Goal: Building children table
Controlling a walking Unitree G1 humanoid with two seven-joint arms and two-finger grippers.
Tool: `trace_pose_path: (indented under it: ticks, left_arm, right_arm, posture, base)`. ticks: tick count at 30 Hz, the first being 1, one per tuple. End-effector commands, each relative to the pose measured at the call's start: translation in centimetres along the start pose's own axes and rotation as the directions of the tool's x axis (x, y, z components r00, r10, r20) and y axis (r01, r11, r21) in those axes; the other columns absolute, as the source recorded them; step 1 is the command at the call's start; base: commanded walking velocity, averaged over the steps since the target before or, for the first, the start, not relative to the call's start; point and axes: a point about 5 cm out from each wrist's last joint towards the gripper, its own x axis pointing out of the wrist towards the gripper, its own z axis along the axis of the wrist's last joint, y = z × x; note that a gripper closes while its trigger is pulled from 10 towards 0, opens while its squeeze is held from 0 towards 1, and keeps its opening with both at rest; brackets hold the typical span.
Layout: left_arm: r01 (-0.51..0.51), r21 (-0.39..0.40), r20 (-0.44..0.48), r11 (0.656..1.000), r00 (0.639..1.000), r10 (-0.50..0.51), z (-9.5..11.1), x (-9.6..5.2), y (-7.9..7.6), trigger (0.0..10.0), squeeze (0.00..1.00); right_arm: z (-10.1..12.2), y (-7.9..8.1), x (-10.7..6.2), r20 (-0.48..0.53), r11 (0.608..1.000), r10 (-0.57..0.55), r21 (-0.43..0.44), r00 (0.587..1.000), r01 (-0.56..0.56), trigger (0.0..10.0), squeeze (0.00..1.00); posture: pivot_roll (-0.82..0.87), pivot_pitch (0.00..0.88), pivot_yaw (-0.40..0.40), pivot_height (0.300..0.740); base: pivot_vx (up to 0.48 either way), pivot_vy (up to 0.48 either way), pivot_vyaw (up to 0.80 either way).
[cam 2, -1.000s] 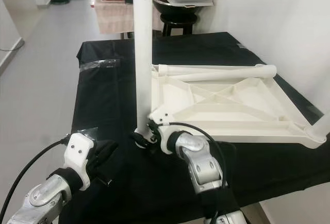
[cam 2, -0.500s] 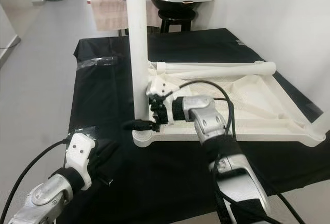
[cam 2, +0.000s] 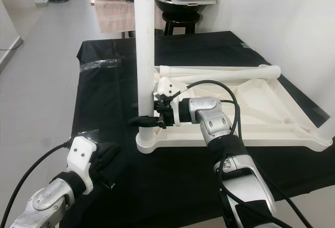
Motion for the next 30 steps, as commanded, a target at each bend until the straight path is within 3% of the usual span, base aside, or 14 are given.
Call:
trace_pose_path:
  ticks: [1,3,4,8,12,16,17,18,19,20,25,26,27,30]
  left_arm:
    - [0.003,-0.011,-0.005,1.0,1.0,-0.003,-0.2,-0.1,-0.1,10.0,0.0]
    - [0.004,-0.012,-0.004,1.0,1.0,-0.004,-0.1,-0.1,0.0,10.0,0.0]
    - [0.004,-0.012,-0.003,1.0,1.0,-0.004,-0.1,-0.1,0.2,10.0,0.0]
    - [0.012,-0.009,-0.005,1.0,1.0,-0.012,0.0,0.0,0.4,10.0,0.0]
    - [0.011,-0.012,-0.005,1.0,1.0,-0.011,-0.1,0.0,0.5,10.0,0.0]
    - [0.004,-0.011,-0.004,1.0,1.0,-0.004,-0.1,0.2,0.5,10.0,0.0]
    - [-0.005,-0.011,-0.003,1.0,1.0,0.005,-0.1,0.2,0.5,10.0,0.0]
    - [-0.005,-0.011,-0.003,1.0,1.0,0.005,-0.1,0.2,0.5,10.0,0.0]
    - [-0.012,-0.011,-0.002,1.0,1.0,0.012,-0.1,0.2,0.6,10.0,0.0]
    - [-0.015,-0.015,-0.004,1.0,1.0,0.015,-0.1,0.2,0.6,10.0,0.0]
    - [-0.002,-0.004,-0.023,1.0,1.0,0.002,-0.3,0.2,0.6,10.0,0.0]
    - [0.0,0.008,-0.032,1.0,0.999,0.001,-0.3,0.2,0.6,10.0,0.0]
    - [0.002,0.024,-0.039,1.0,0.999,-0.001,-0.3,0.2,0.5,10.0,0.0]
    - [0.008,0.082,-0.075,0.997,0.997,-0.002,-0.3,0.2,0.5,10.0,0.0]
  right_arm:
    - [-0.5,0.3,0.0,-0.013,1.0,-0.018,0.006,1.0,0.018,0.0,0.0]
    - [-1.4,1.2,0.5,0.014,0.983,-0.171,0.068,0.985,0.17,0.0,0.0]
    - [-3.0,1.5,1.4,0.053,0.825,-0.527,0.27,0.848,0.496,0.0,0.0]
    - [-4.3,3.7,1.9,-0.032,0.729,-0.669,0.165,0.742,0.665,0.0,0.0]
    - [-5.4,3.7,2.3,-0.089,0.725,-0.657,0.197,0.749,0.66,0.0,0.0]
    - [-6.0,3.3,2.7,-0.115,0.779,-0.564,0.256,0.818,0.573,0.0,0.0]
    - [-5.5,3.3,3.0,-0.095,0.809,-0.528,0.245,0.844,0.534,10.0,0.0]
    - [-5.5,3.3,3.0,-0.095,0.809,-0.528,0.245,0.844,0.534,10.0,0.0]
    - [-5.2,3.4,3.2,-0.088,0.824,-0.508,0.239,0.857,0.513,10.0,0.76]
    - [-4.5,3.4,3.3,-0.045,0.854,-0.467,0.238,0.883,0.463,10.0,1.0]
    - [-2.4,2.9,2.9,0.04,0.944,-0.295,0.168,0.955,0.285,10.0,1.0]
    - [-2.0,2.6,2.8,0.027,0.966,-0.238,0.115,0.971,0.233,10.0,0.58]
    - [-1.6,2.3,2.6,0.017,0.979,-0.189,0.076,0.982,0.187,10.0,0.0]
    - [-1.0,1.3,2.4,0.009,0.991,-0.128,0.035,0.992,0.128,10.0,0.0]
  posture:
    - [-0.01,0.063,-0.029,0.74]
    - [-0.02,0.074,-0.036,0.74]
    - [-0.05,0.079,-0.02,0.74]
    - [-0.03,0.084,-0.023,0.74]
    - [-0.06,0.066,-0.016,0.74]
    - [-0.02,0.062,-0.038,0.74]
    - [-0.02,0.057,-0.042,0.74]
    - [-0.02,0.057,-0.042,0.74]
    - [-0.02,0.057,-0.04,0.74]
    - [-0.01,0.056,-0.038,0.74]
    - [0.01,0.05,-0.033,0.74]
    - [0.01,0.047,-0.03,0.74]
    - [0.02,0.045,-0.029,0.74]
    - [0.02,0.041,-0.028,0.74]
  base:
    - [0.0,0.0,0.0]
    - [0.0,0.0,0.0]
    - [0.0,0.0,0.0]
    - [0.0,0.0,0.0]
    - [0.0,0.0,0.0]
    - [0.0,0.0,0.0]
    - [0.0,0.0,0.0]
    - [0.0,0.0,0.0]
    - [0.0,0.0,0.0]
    - [0.0,0.0,0.0]
    - [0.0,0.0,0.0]
    - [0.0,0.0,0.0]
    - [0.0,0.0,0.0]
    - [0.0,0.0,0.0]
